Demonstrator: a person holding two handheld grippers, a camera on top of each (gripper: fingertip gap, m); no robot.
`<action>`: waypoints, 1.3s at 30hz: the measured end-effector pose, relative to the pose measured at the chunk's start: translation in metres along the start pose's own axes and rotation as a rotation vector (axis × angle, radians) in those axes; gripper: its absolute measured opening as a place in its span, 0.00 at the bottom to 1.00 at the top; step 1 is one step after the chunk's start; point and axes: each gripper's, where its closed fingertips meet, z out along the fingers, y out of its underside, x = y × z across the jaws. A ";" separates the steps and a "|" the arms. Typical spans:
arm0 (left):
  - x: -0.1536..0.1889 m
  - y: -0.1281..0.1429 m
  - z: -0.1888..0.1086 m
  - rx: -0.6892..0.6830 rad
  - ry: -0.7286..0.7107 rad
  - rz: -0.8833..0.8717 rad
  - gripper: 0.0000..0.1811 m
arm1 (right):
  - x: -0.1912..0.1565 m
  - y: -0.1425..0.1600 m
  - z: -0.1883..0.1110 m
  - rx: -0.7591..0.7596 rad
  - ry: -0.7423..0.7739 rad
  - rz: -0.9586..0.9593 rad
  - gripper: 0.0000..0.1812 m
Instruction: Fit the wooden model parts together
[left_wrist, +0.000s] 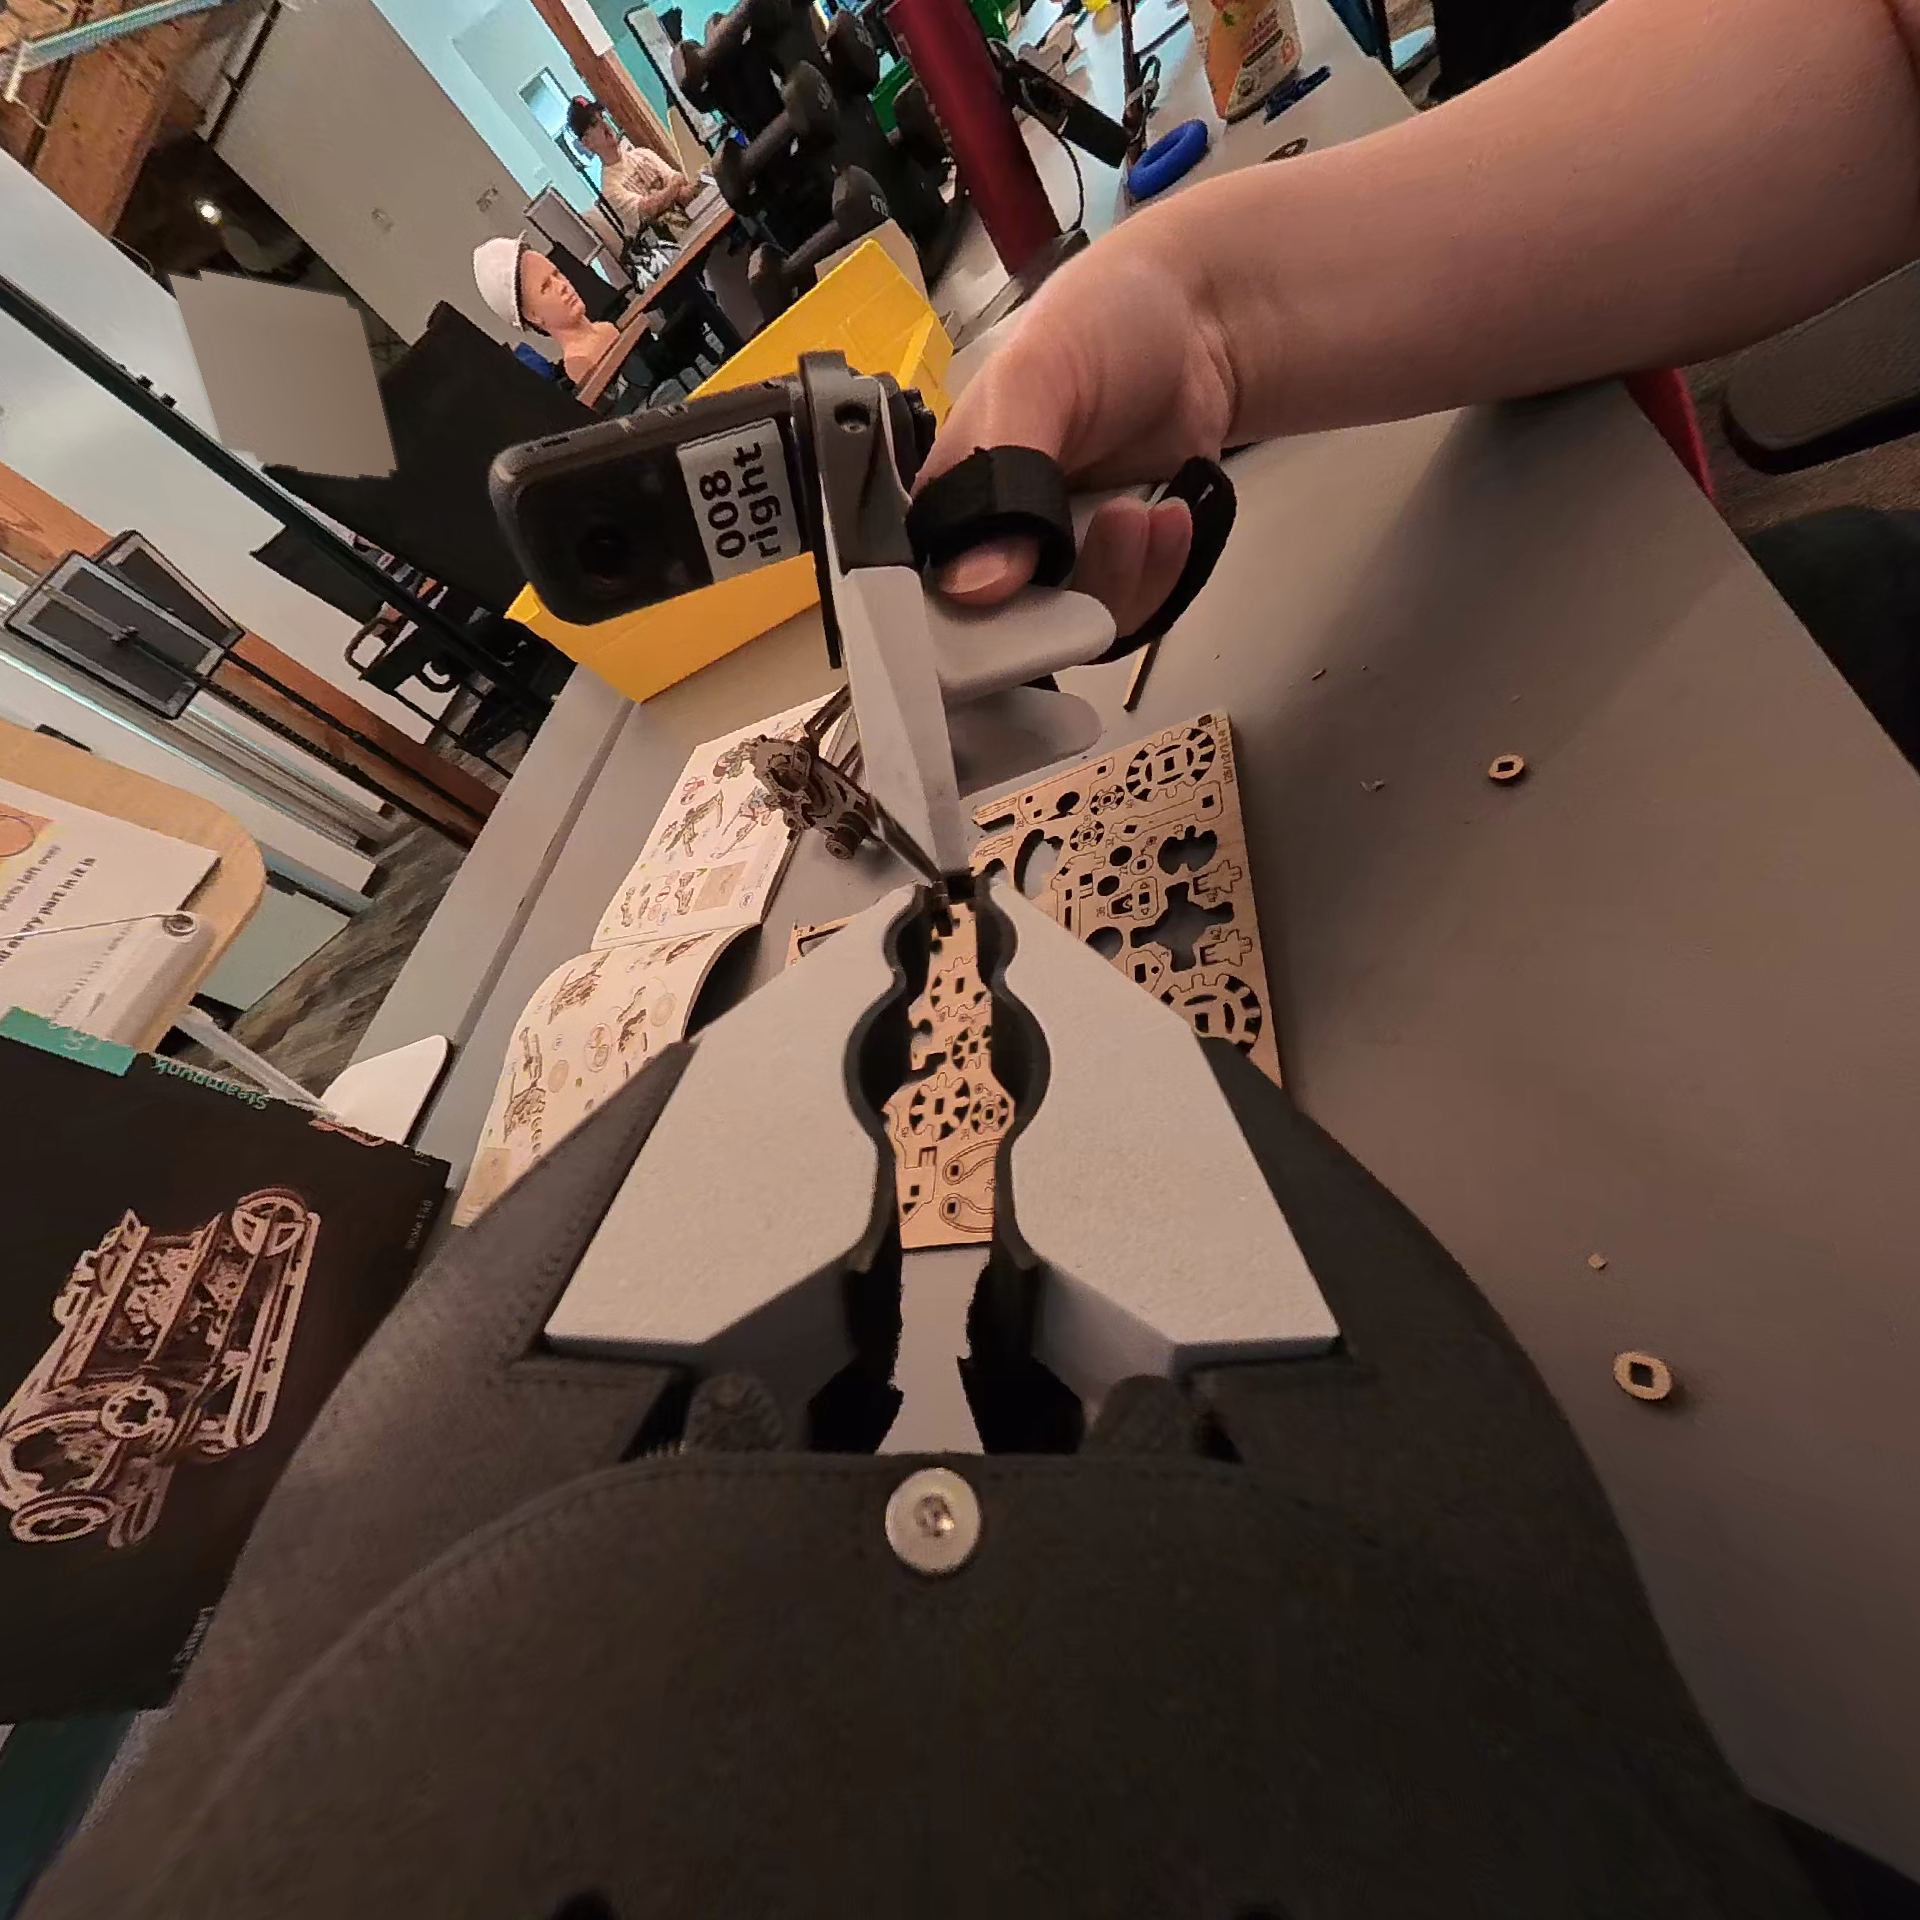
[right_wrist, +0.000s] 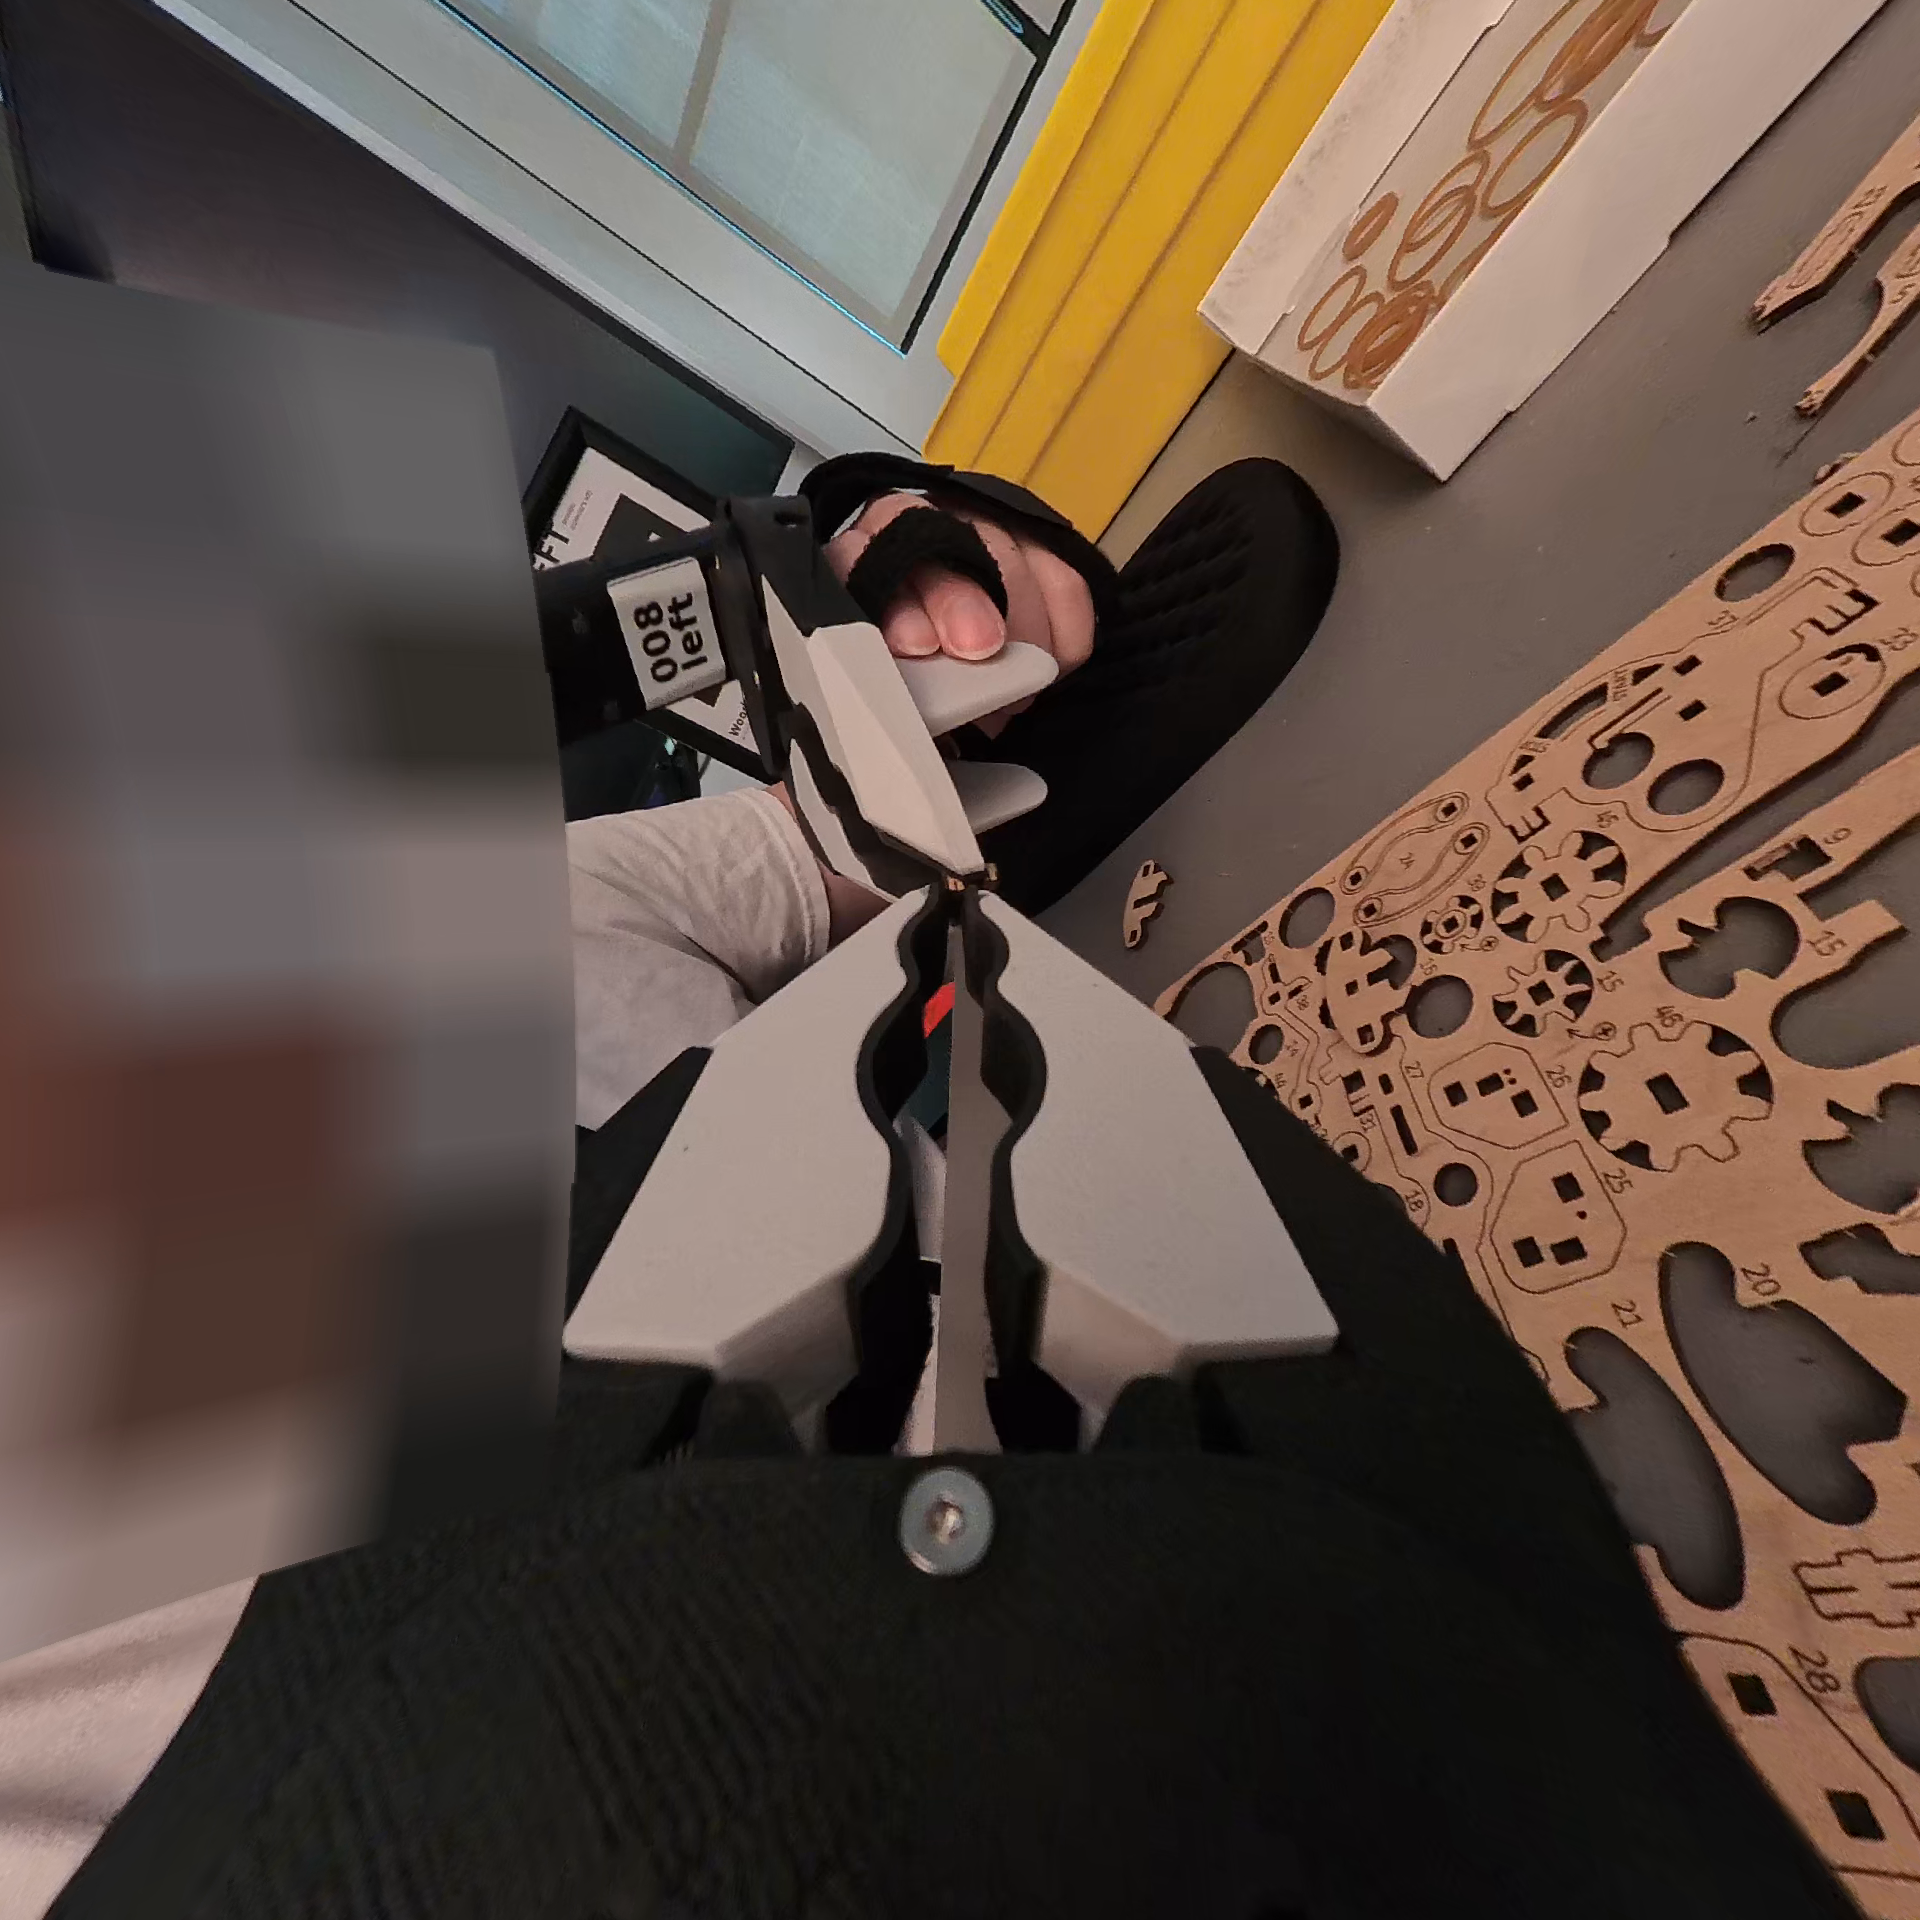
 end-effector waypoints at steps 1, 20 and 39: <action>0.000 0.000 0.000 0.004 0.004 -0.009 0.03 | 0.000 0.000 0.000 0.001 -0.005 0.002 0.00; -0.025 -0.016 -0.018 0.144 0.044 -0.288 0.00 | 0.015 -0.011 -0.009 0.020 0.193 -0.273 0.07; -0.048 0.013 -0.018 0.104 0.141 -0.784 0.00 | 0.090 0.024 -0.004 -0.365 0.678 -0.748 0.08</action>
